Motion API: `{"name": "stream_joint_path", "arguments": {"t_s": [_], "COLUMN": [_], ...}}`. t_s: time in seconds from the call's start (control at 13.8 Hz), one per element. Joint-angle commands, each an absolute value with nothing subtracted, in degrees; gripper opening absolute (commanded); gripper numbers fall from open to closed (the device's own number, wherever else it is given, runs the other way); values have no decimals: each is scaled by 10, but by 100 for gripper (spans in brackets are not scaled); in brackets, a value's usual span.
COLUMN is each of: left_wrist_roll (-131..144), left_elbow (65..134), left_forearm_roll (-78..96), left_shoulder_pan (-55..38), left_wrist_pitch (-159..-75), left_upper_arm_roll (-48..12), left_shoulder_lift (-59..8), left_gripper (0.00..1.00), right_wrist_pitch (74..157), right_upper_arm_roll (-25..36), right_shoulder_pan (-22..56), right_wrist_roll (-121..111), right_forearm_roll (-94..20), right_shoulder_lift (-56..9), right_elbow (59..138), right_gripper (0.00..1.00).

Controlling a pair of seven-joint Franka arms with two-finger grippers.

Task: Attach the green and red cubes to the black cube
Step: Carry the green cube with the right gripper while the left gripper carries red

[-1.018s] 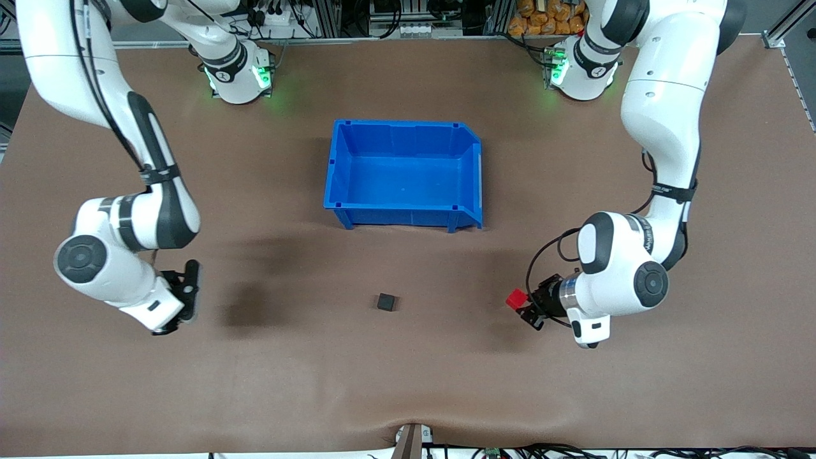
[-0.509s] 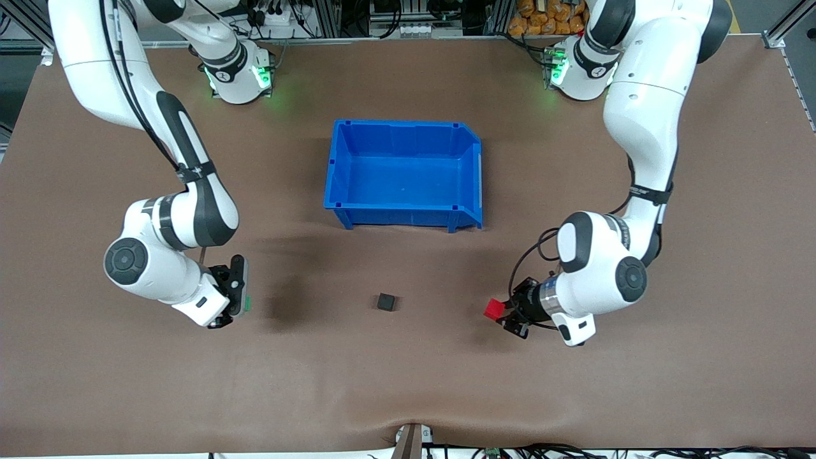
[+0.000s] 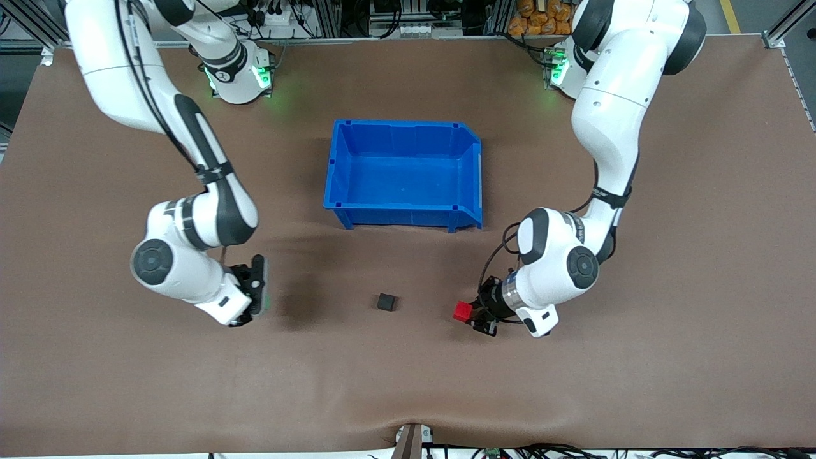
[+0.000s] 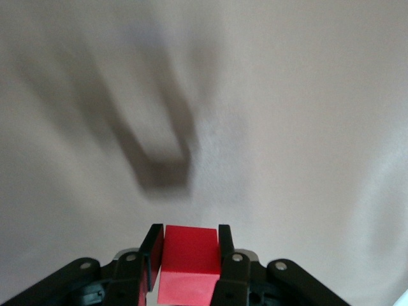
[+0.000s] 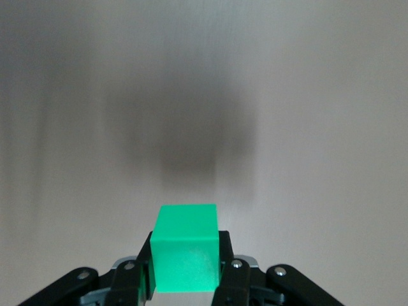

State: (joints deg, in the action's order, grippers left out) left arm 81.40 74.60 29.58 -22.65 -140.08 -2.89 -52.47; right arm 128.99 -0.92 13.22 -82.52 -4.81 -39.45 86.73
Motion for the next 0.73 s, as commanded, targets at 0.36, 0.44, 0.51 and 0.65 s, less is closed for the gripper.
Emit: {"name": "stream_joint_path", "arguments": {"t_s": [0.36, 0.44, 0.51, 0.65], "left_wrist_roll": [863, 869, 875, 895], "left_elbow": [722, 722, 722, 721], "left_forearm_roll": [316, 316, 316, 316], "left_shoulder_pan": [-259, -261, -264, -272], "left_wrist_pitch": [-1455, -1455, -1460, -1477], "left_upper_arm_roll": [-38, -38, -38, -38], "left_shoulder_lift": [-565, -565, -565, -570], "left_gripper": [1, 1, 1, 1], "right_wrist_pitch": [1293, 1293, 1294, 1294], "right_upper_arm_roll": [-5, -5, -5, -5], "right_shoulder_pan": [179, 185, 192, 199], "right_wrist_roll": [-786, -774, -759, -740], "right_forearm_roll": [-72, -72, -71, -71], "right_shoulder_lift": [-489, -490, -493, -505], "right_elbow": [770, 770, 768, 749], "right_gripper": [0, 0, 0, 0]}}
